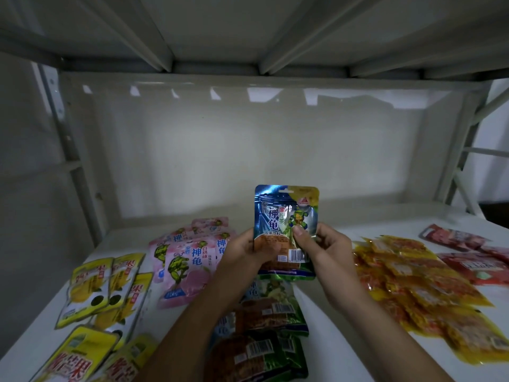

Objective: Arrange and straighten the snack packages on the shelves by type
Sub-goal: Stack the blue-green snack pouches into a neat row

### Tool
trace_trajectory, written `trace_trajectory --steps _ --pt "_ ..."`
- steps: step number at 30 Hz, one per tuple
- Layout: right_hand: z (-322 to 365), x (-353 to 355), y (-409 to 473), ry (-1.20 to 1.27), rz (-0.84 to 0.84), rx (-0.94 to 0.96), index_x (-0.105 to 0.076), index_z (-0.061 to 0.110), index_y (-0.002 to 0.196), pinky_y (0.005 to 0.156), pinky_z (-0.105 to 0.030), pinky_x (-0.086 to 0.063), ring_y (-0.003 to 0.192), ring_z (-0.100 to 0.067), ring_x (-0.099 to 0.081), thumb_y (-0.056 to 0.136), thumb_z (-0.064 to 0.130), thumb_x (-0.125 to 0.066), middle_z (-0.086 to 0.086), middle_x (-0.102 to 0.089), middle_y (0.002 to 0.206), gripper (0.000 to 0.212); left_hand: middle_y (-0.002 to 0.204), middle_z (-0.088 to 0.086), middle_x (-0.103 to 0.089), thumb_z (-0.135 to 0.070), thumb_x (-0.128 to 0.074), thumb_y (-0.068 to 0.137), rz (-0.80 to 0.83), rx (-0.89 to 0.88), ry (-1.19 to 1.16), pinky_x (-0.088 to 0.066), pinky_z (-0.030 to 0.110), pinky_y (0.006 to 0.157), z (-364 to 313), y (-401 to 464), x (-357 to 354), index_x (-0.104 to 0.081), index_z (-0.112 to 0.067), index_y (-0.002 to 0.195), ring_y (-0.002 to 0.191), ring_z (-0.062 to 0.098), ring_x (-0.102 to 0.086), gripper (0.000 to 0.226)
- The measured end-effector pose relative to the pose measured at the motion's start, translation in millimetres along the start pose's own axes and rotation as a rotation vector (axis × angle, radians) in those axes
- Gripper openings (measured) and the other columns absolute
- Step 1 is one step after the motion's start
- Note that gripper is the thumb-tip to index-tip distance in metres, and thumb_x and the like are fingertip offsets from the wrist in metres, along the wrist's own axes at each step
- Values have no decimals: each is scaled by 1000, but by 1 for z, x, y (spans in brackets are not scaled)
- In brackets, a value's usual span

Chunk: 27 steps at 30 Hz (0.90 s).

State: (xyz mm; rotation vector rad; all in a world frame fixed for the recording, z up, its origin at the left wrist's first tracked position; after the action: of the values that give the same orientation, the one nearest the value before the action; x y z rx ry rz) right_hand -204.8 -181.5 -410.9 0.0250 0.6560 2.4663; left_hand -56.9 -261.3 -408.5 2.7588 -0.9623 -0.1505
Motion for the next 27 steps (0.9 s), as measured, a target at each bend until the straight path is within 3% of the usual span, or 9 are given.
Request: trace_trajectory --steps 4,8,12,15,17,20,22,23,27 --pt "1 2 1 10 -12 -7 -76 13 90 80 -73 -54 90 -60 -63 79 51 -78 -32 -71 95 40 102 -2 -81 -19 -71 97 53 -9 145 -57 23 88 3 -1 0 -79 -15 111 97 12 -75 17" --pt "4 0 1 41 -7 -13 -79 15 92 87 -69 -56 95 -57 -66 79 48 -80 -25 -76 96 36 103 0 -81 -21 -75 92 38 -17 96 -59 27 91 2 -2 1 -80 -14 108 99 16 -76 18" --pt "6 0 1 51 16 -35 -79 20 81 77 -45 -56 79 -32 -69 83 44 -79 -15 -78 88 25 99 0 -81 -15 -78 90 18 7 62 -57 22 80 3 -3 -1 -79 -16 102 92 12 -76 12" --pt "6 0 1 84 58 -68 -80 17 91 82 -46 -56 85 -33 -71 88 36 -79 -20 -78 97 20 92 1 -81 -12 -78 90 -19 8 78 -59 21 75 3 -2 -2 -79 -15 93 84 11 -76 4" --pt "6 0 1 64 75 -79 -79 13 99 82 -51 -56 86 -36 -68 88 40 -81 -30 -73 98 28 89 2 -81 -13 -78 91 -31 11 105 -60 27 80 3 -1 0 -79 -18 86 84 15 -76 7" --pt "4 -1 2 28 88 -53 -71 0 94 79 -54 -55 81 -37 -64 88 49 -80 -40 -63 95 50 93 8 -81 -16 -75 94 -48 43 128 -57 43 92 6 1 3 -81 -15 88 96 30 -76 9" --pt "-2 -2 3 -42 132 -42 -63 -8 93 79 -58 -55 80 -50 -62 88 55 -78 -42 -58 92 66 97 10 -81 -14 -71 97 -80 46 63 -59 47 93 8 2 4 -81 -11 95 98 34 -76 11" --pt "-3 -4 2 -66 160 -36 -63 -8 95 76 -59 -56 84 -55 -62 90 52 -78 -42 -57 93 62 98 12 -81 -13 -69 97 -105 35 19 -61 47 90 9 2 5 -80 -9 98 98 35 -76 11" --pt "-13 -3 1 -61 242 -46 -57 -20 101 64 -38 -63 82 -55 -68 92 38 -74 -48 -53 95 62 98 11 -81 -15 -72 95 -132 9 -45 -63 34 74 8 4 11 -79 -9 102 92 28 -78 11"
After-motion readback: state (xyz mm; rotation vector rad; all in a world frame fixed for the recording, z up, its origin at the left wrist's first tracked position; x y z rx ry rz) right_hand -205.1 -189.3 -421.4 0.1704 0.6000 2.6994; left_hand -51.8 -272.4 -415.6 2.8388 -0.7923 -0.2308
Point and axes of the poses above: each hand's wrist, its own y-axis towards the middle knuckle, its own x-axis out of the back of the hand, z = x × y, the point moved 3 cm from there along y, towards the middle knuckle
